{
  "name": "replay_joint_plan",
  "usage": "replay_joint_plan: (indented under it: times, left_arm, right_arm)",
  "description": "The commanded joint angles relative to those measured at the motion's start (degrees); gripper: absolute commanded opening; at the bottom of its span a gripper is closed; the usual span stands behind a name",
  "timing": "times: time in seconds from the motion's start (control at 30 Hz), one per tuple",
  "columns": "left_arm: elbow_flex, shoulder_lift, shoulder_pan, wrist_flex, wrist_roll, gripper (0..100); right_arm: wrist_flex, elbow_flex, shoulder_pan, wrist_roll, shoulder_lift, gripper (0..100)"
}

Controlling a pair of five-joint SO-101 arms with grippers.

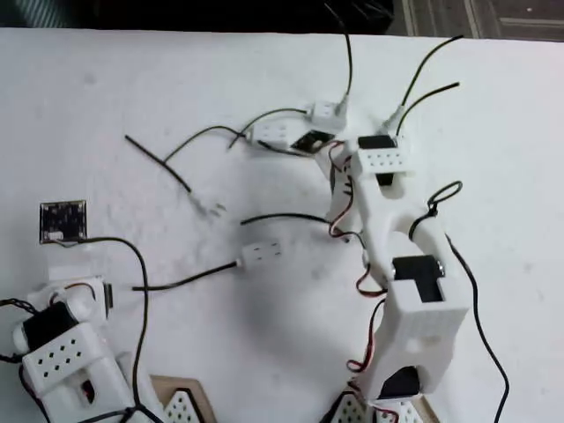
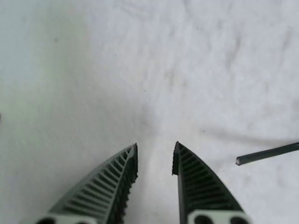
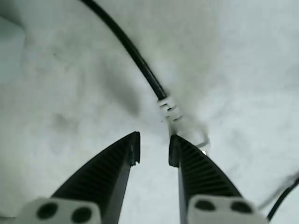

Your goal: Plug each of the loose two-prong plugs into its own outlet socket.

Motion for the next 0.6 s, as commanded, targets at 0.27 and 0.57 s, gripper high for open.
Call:
replay_joint_plan:
  times: [0.27, 0.57]
  left_arm:
    - [-0.18, -0.75, 0.66, -1.05, 0.00, 14]
    - [-0.18, -0.75, 0.66, -1.05, 0.00, 14]
  right_arm:
    - [1.98, -8.09, 0.57, 0.44, 0.40, 12.2]
    - [2.59, -8.88, 1.10, 3.16, 1.54, 12.2]
